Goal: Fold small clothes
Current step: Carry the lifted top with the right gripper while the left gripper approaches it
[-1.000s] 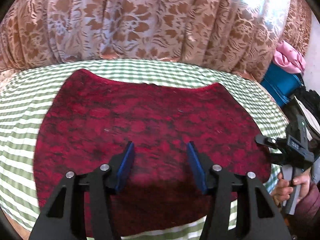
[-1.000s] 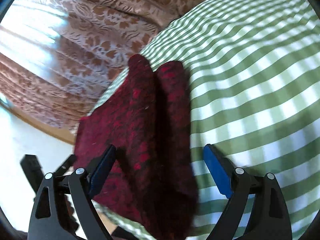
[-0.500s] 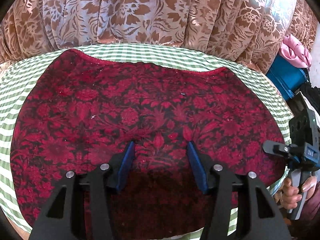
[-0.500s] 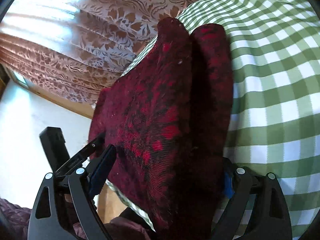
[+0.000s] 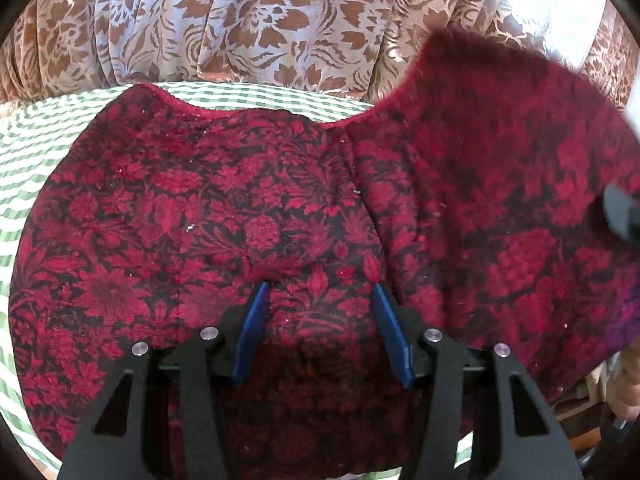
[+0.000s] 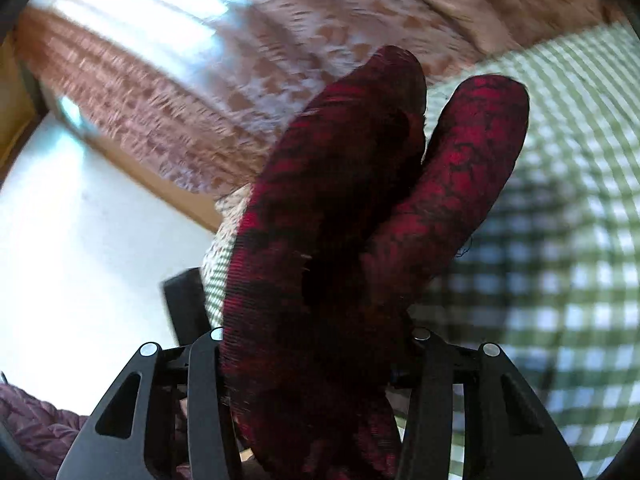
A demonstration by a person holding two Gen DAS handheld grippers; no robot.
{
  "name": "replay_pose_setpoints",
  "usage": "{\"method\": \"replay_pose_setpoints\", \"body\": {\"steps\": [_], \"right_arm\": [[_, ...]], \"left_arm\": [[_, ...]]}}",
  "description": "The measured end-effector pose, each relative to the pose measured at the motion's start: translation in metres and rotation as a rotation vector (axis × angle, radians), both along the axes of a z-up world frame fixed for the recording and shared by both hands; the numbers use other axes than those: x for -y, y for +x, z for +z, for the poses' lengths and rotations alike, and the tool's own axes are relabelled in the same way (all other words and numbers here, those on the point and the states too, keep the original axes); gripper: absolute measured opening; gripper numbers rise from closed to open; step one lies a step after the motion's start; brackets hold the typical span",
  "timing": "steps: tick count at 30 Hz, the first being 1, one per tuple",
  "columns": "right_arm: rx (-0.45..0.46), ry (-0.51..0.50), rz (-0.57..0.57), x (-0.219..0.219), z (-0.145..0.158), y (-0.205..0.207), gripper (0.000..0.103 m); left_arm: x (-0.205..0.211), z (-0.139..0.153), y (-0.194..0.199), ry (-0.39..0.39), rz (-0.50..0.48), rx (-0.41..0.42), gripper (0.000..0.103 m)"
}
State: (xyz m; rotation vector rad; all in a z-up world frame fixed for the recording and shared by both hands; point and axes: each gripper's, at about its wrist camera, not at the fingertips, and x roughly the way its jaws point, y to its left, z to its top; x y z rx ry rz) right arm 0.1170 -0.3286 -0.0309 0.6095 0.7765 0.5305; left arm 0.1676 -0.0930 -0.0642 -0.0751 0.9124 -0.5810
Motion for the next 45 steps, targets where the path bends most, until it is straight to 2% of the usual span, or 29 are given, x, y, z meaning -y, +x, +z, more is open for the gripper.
{"method": "replay_pose_setpoints", "body": {"steps": [3, 10, 15, 19, 21, 25, 27, 30, 33, 38, 39, 40, 41, 43, 44, 45], "right_arm": [[0.014, -0.050, 0.055, -0.033, 0.014, 0.015, 0.045], [-0.018, -0.145, 0.104, -0.080, 0.021, 0.034, 0.044], [-0.042, -0.227, 0.083, -0.101, 0.031, 0.045, 0.043], [-0.021, -0.330, 0.070, -0.128, 0.038, 0.048, 0.043], [0.002, -0.401, 0.082, -0.151, 0.038, 0.048, 0.043], [0.045, -0.563, 0.134, -0.206, 0.023, 0.049, 0.043], [0.077, -0.635, 0.162, -0.231, 0.011, 0.047, 0.043], [0.116, -0.703, 0.170, -0.253, -0.002, 0.043, 0.043], [0.182, -0.784, 0.170, -0.262, -0.008, 0.033, 0.043], [0.266, -0.867, 0.181, -0.269, -0.015, 0.026, 0.048], [0.283, -0.885, 0.184, -0.271, -0.016, 0.024, 0.050], [0.295, -0.897, 0.187, -0.273, -0.016, 0.024, 0.051], [0.311, -0.903, 0.191, -0.273, -0.016, 0.022, 0.054], [0.329, -0.887, 0.202, -0.271, -0.014, 0.022, 0.067], [0.334, -0.849, 0.229, -0.267, -0.010, 0.021, 0.080], [0.337, -0.804, 0.254, -0.263, -0.005, 0.019, 0.085]], "left_arm": [[-0.006, -0.002, 0.003, -0.032, 0.003, -0.014, 0.051], [-0.020, -0.001, 0.006, -0.086, -0.005, -0.032, 0.048], [-0.071, 0.022, 0.004, -0.149, 0.009, -0.019, 0.045], [-0.138, 0.039, 0.014, -0.258, 0.088, -0.013, 0.044], [-0.177, 0.046, 0.021, -0.358, 0.121, -0.031, 0.044], [-0.217, 0.056, 0.029, -0.515, 0.122, -0.037, 0.045], [-0.219, 0.057, 0.038, -0.553, 0.088, -0.061, 0.049], [-0.211, 0.058, 0.055, -0.504, 0.063, -0.076, 0.054], [-0.197, 0.052, 0.079, -0.478, 0.008, -0.143, 0.059], [-0.154, 0.043, 0.100, -0.388, -0.066, -0.206, 0.059], [-0.147, 0.043, 0.101, -0.373, -0.079, -0.205, 0.054], [-0.136, 0.043, 0.102, -0.333, -0.088, -0.206, 0.035], [-0.131, 0.044, 0.102, -0.298, -0.085, -0.200, 0.022], [-0.126, 0.046, 0.102, -0.282, -0.074, -0.182, 0.016], [-0.126, 0.049, 0.100, -0.283, -0.066, -0.172, 0.015], [-0.127, 0.053, 0.098, -0.275, -0.061, -0.159, 0.015]]}}
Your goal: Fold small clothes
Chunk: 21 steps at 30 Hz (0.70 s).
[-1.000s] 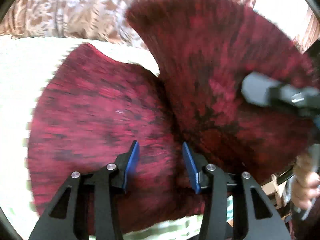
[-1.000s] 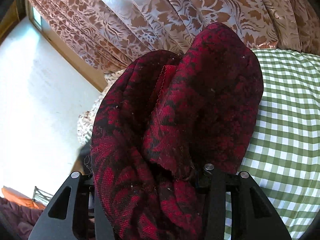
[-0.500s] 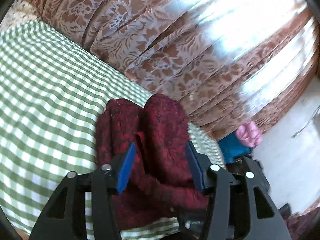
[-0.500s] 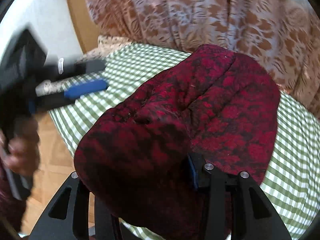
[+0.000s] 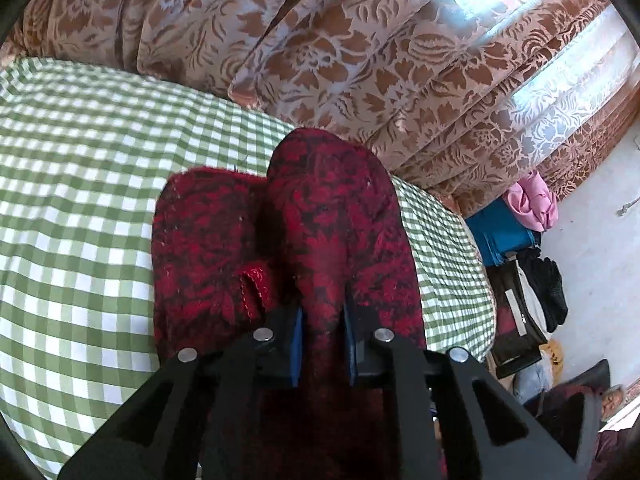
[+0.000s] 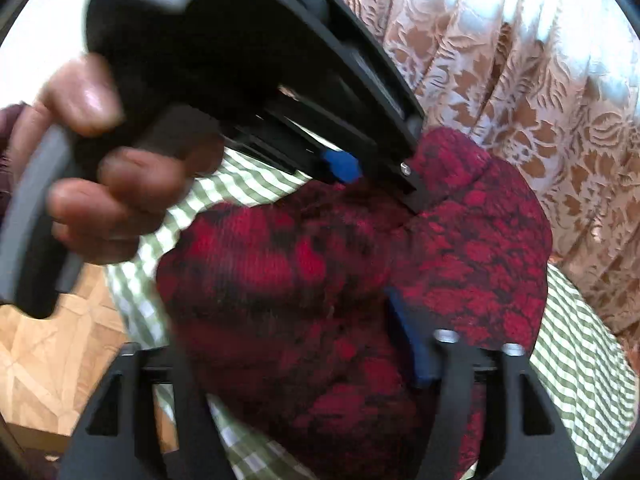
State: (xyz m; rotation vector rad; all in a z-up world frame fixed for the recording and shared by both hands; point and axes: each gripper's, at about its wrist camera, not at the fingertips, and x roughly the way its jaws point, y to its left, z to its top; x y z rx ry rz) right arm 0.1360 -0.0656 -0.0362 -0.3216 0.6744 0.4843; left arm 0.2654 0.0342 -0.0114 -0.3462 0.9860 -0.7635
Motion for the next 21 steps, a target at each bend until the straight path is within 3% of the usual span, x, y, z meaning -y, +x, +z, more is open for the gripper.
{"method": "replay_pose_setpoints", "body": {"steps": [6, 10, 13, 16, 19, 21], "right_arm": [[-0.184, 0.296, 0.140, 0.062, 0.037, -0.021, 0.091], [-0.198, 0.415, 0.070, 0.103, 0.050, -0.030, 0.091], [-0.175, 0.388, -0.037, 0.115, 0.042, -0.017, 0.088], [-0.179, 0.328, -0.053, 0.097, 0.026, -0.012, 0.075], [-0.142, 0.174, -0.053, 0.065, 0.000, -0.008, 0.075], [-0.127, 0.095, -0.053, 0.051, -0.022, -0.004, 0.076]], "left_arm": [[-0.014, 0.019, -0.012, 0.058, 0.035, 0.055, 0.015], [-0.023, 0.019, -0.015, 0.081, 0.071, 0.049, 0.015], [-0.033, 0.012, -0.019, 0.104, 0.109, 0.035, 0.015], [-0.041, 0.000, -0.025, 0.133, 0.162, 0.015, 0.015], [-0.044, -0.032, -0.032, 0.205, 0.228, -0.023, 0.016], [-0.050, -0.052, -0.034, 0.172, 0.274, -0.056, 0.018]]}}
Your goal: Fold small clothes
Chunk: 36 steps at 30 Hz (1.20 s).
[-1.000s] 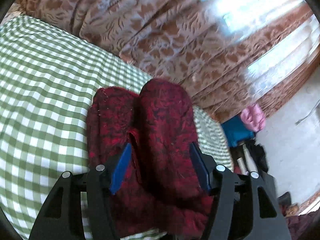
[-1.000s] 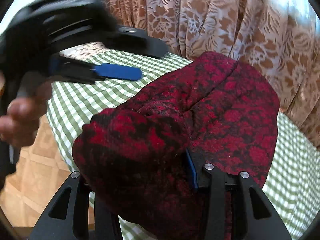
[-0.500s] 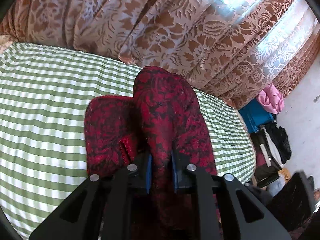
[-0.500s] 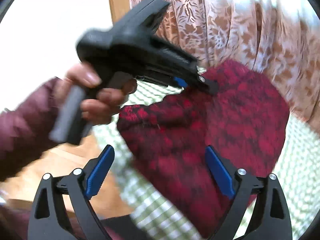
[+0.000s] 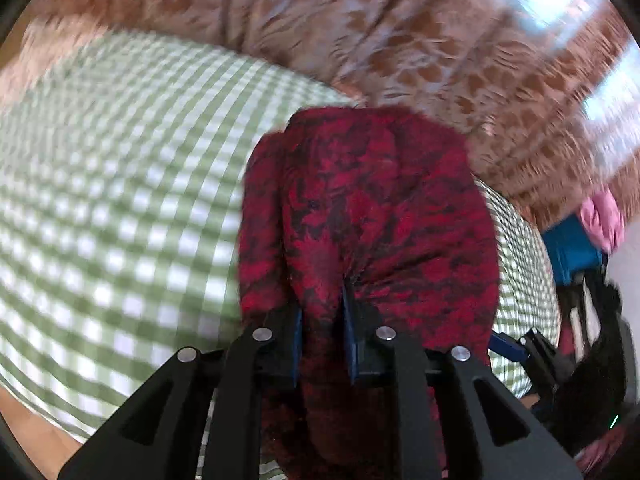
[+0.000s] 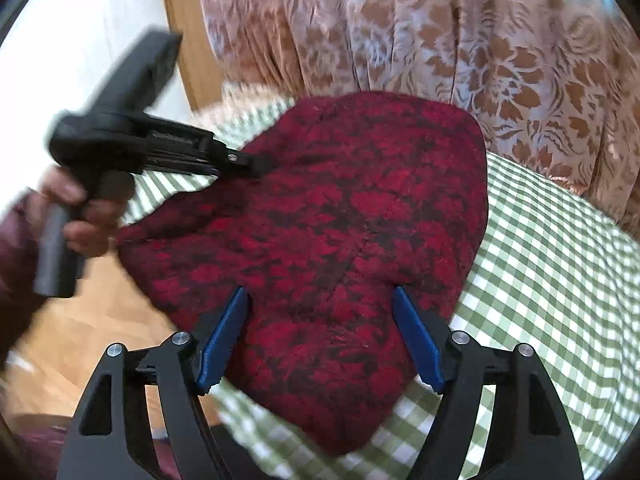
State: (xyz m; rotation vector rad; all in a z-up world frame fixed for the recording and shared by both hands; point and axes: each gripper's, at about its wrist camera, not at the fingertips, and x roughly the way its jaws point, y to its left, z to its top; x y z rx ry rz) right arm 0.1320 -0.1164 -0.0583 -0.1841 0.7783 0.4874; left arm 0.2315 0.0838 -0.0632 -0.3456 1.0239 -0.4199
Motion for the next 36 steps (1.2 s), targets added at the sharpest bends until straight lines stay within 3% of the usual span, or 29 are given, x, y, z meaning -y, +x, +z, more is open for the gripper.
{"method": "replay_pose_setpoints", "body": {"steps": [3, 6, 9, 14, 16, 20, 24, 26, 32, 34, 36], "right_arm": [[0.085, -0.092, 0.020, -0.010, -0.013, -0.010, 0.077], [0.014, -0.059, 0.027, 0.000, -0.002, -0.004, 0.079], [-0.095, 0.098, 0.033, 0.022, 0.028, 0.007, 0.080], [-0.042, 0.337, -0.113, 0.050, 0.075, 0.041, 0.080], [-0.032, 0.360, -0.182, 0.047, 0.079, 0.064, 0.080], [-0.073, 0.327, -0.293, 0.022, 0.061, 0.121, 0.080], [-0.092, 0.129, -0.357, -0.015, 0.022, 0.163, 0.083], [-0.106, 0.054, -0.360, -0.028, -0.003, 0.173, 0.084], [-0.091, 0.060, -0.363, -0.026, -0.003, 0.171, 0.084], [-0.085, 0.077, -0.360, -0.023, 0.000, 0.168, 0.085], [-0.079, 0.097, -0.359, -0.018, 0.005, 0.165, 0.086]], "left_arm": [[0.002, 0.004, -0.007, 0.013, 0.037, 0.037, 0.019], [0.014, 0.016, -0.013, 0.095, 0.038, 0.096, 0.020], [0.018, 0.022, -0.016, 0.124, 0.042, 0.131, 0.021], [0.014, 0.021, -0.016, 0.108, 0.053, 0.157, 0.022], [0.014, 0.020, -0.017, 0.107, 0.055, 0.166, 0.022], [0.016, 0.015, -0.020, 0.135, 0.054, 0.200, 0.023], [0.019, 0.004, -0.021, 0.186, 0.067, 0.219, 0.023], [0.016, -0.003, -0.018, 0.168, 0.084, 0.211, 0.023], [0.018, 0.010, -0.025, 0.190, 0.122, 0.222, 0.031], [0.018, 0.014, -0.030, 0.217, 0.153, 0.232, 0.049], [0.017, 0.018, -0.035, 0.226, 0.165, 0.240, 0.054]]}}
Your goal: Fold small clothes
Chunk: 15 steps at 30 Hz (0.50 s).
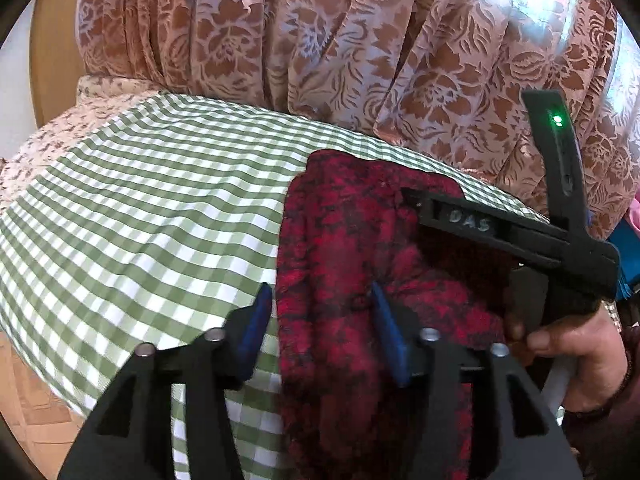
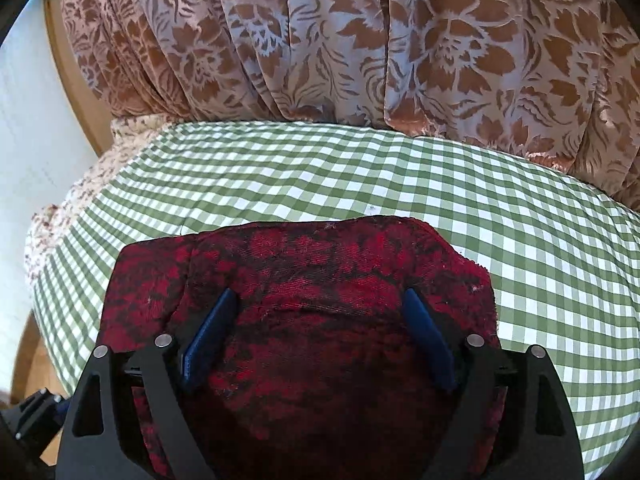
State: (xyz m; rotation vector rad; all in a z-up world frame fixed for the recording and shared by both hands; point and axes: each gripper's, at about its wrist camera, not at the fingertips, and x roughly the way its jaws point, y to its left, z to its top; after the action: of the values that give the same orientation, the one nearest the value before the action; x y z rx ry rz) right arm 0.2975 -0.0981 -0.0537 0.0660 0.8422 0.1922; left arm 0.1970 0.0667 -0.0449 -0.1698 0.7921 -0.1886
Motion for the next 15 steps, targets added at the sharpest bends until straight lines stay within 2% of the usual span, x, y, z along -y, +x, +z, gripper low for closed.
{"method": "replay_pose_setpoints", "body": {"steps": [3, 6, 9, 15], "right_arm": [[0.015, 0.078, 0.010, 0.012, 0.009, -0.006, 0.092], [0.042, 0.113, 0.040, 0.018, 0.020, -0.017, 0.099], [0.070, 0.111, 0.061, 0.023, 0.030, -0.032, 0.099], [0.070, 0.148, 0.075, 0.045, 0.035, -0.058, 0.099]], "left_arm": [[-0.003, 0.005, -0.005, 0.011, 0.015, 0.013, 0.064], [-0.004, 0.008, -0.011, 0.021, 0.013, 0.023, 0.067], [-0.002, 0.012, -0.015, 0.044, 0.014, 0.032, 0.068], [-0.005, 0.013, -0.020, 0.047, 0.011, 0.030, 0.078]]}}
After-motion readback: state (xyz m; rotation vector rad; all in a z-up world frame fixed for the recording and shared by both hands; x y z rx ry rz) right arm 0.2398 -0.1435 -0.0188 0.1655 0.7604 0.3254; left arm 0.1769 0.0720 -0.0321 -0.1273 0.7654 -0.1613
